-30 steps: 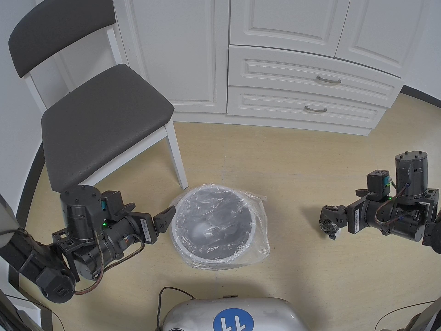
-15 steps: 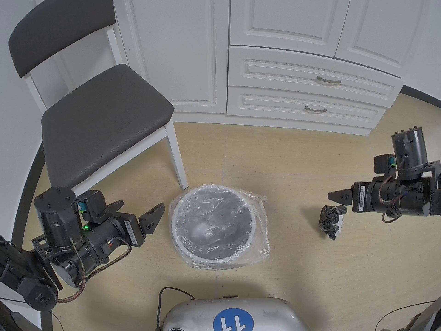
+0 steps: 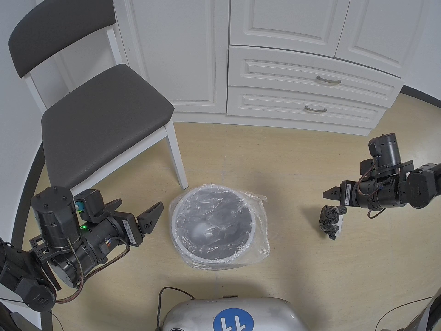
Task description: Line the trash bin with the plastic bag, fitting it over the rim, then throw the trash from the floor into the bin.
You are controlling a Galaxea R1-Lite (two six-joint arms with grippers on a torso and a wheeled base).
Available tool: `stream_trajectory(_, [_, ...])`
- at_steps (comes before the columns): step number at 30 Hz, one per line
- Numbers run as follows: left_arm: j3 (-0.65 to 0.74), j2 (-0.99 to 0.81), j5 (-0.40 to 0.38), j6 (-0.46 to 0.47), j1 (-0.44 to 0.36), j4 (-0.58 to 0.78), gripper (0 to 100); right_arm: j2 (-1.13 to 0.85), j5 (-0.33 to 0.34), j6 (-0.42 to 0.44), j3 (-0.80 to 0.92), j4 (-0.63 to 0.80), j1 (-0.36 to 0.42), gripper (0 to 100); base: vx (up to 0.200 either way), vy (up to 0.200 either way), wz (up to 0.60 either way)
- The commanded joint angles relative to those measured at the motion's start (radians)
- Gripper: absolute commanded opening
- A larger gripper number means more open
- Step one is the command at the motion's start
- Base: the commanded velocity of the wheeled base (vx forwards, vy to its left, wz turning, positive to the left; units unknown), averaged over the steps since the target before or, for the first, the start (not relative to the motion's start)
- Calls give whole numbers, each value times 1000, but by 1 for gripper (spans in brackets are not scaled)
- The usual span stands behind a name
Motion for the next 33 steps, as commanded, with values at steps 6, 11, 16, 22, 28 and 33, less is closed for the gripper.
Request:
stream_trajectory(6, [0, -2, 1, 2, 0, -2, 100, 224, 3, -28, -9, -80, -103, 100, 0, 0, 0])
stream_trajectory(11, [-6, 10, 1, 3, 0, -5, 100, 331, 5, -37, -38, -109, -145, 100, 0, 0, 0])
stream_trajectory(16, [-14, 13, 1, 3, 3, -3, 100, 457, 5, -35, -83, -169, -186, 100, 0, 0, 0])
stream_trajectory(22, [-22, 16, -1, 3, 4, 0, 100, 658, 3, -26, -147, -316, -229, 100, 0, 0, 0])
stream_trajectory(28, [-26, 38, -1, 5, 6, -6, 100, 802, 19, -6, -244, -468, -272, 100, 0, 0, 0])
stream_trajectory(33, [-40, 70, -1, 5, 6, -12, 100, 826, 32, 45, -321, -463, -278, 100, 0, 0, 0])
